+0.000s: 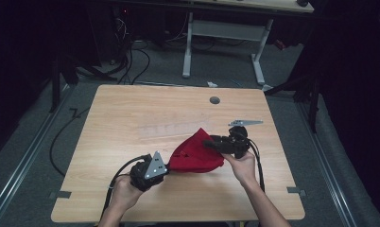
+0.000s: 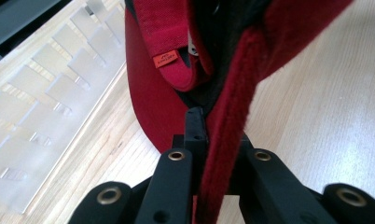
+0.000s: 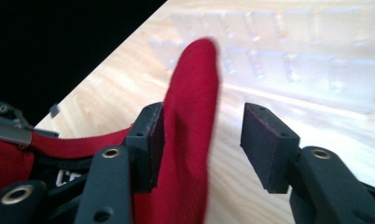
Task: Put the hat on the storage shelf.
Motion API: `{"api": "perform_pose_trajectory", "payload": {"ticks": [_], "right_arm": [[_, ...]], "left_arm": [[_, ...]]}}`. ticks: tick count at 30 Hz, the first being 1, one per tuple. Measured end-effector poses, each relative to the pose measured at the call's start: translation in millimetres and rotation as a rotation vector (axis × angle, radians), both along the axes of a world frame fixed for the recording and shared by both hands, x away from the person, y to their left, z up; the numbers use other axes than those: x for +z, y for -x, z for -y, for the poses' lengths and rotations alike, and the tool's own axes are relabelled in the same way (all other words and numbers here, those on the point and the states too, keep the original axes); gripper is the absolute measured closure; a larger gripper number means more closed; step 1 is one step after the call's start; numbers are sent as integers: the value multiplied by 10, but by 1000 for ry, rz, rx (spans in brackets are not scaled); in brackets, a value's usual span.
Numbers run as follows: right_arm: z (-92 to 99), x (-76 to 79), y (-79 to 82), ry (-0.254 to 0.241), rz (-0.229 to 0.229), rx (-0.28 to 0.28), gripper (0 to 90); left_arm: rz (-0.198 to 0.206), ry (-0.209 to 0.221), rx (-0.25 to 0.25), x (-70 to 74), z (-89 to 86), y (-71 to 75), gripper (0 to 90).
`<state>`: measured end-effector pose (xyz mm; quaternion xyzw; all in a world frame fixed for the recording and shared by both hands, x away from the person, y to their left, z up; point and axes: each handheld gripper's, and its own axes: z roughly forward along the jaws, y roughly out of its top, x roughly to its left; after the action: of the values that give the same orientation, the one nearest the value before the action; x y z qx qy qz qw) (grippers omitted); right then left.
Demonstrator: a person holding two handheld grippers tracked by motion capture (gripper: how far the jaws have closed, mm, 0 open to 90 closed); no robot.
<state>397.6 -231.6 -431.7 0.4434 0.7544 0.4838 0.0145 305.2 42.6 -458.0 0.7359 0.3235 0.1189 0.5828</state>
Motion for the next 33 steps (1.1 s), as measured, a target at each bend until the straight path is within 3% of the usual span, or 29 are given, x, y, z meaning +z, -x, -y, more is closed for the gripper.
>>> {"api": "perform_pose_trajectory", "payload": {"ticks": [1,5,10,13,16,19,20,23,24,33], "right_arm": [[41,11,-1,-5,9,-19,479],[179,37,-13,-32,24,-68,433],[210,40,-6,-29,39,-74,410],[271,68,8,-97,57,-93,411],[374,125,37,-146,95,-143,392],[427,107,42,-91,109,-175,381],[433,75,38,-59,111,-182,378],[442,-89,31,5,95,-198,370],[434,-159,17,55,81,-198,365],[377,-685,-2,261,60,-248,378]], "left_arm": [[2,-8,2,-2,-12,-3,850],[-7,30,23,47,-100,-12,855],[-17,24,20,56,-109,-14,855],[-14,-4,39,26,-128,-21,855],[-18,4,55,35,-223,-26,854],[-15,38,83,59,-316,-49,854],[-20,68,98,65,-351,-67,854],[-49,142,120,66,-414,-104,853],[-55,157,128,61,-420,-111,853],[-67,199,202,73,-551,-218,852]]}}
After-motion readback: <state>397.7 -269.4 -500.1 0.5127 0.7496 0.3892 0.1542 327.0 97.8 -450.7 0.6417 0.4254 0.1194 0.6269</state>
